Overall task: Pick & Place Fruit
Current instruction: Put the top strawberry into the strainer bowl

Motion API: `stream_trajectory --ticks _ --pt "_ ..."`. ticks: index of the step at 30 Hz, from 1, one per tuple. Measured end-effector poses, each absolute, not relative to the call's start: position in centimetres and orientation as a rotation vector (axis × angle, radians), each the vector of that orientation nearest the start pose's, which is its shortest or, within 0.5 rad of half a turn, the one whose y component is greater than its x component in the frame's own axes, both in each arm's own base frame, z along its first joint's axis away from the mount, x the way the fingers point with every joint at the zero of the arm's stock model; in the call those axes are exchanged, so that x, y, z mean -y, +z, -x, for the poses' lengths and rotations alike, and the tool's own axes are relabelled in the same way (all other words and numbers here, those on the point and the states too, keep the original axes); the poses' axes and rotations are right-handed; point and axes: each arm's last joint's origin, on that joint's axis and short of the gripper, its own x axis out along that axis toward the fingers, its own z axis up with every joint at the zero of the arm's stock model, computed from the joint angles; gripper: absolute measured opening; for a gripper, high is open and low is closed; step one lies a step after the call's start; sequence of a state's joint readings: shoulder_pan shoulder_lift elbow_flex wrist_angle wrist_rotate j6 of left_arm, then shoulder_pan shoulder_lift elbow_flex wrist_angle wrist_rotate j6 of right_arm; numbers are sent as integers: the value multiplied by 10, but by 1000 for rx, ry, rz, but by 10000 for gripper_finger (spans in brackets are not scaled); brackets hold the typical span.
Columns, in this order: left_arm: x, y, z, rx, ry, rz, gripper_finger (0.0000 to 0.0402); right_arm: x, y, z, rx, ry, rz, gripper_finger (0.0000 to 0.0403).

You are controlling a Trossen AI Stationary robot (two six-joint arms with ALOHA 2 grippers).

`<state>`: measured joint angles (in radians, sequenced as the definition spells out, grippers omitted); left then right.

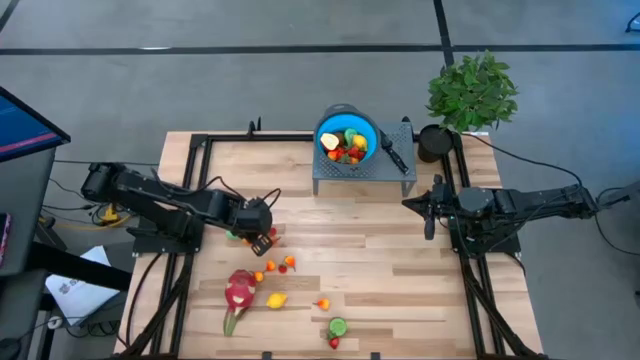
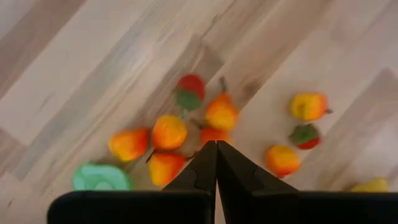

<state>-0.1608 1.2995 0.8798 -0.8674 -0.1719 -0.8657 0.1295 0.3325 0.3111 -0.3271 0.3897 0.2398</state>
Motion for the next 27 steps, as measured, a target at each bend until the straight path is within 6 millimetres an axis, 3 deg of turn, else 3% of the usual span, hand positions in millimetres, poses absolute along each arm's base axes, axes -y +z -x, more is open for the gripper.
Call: stream_trajectory --ticks 9,21,27 --pt "31 210 -222 -1137 545 543 27 -3 212 -106 -305 -297 -146 0" --pt "26 211 -224 -1096 588 477 190 -3 212 -106 -305 -297 -143 0" --pt "19 211 -225 -1083 615 491 192 -3 212 -106 -305 -297 -143 0"
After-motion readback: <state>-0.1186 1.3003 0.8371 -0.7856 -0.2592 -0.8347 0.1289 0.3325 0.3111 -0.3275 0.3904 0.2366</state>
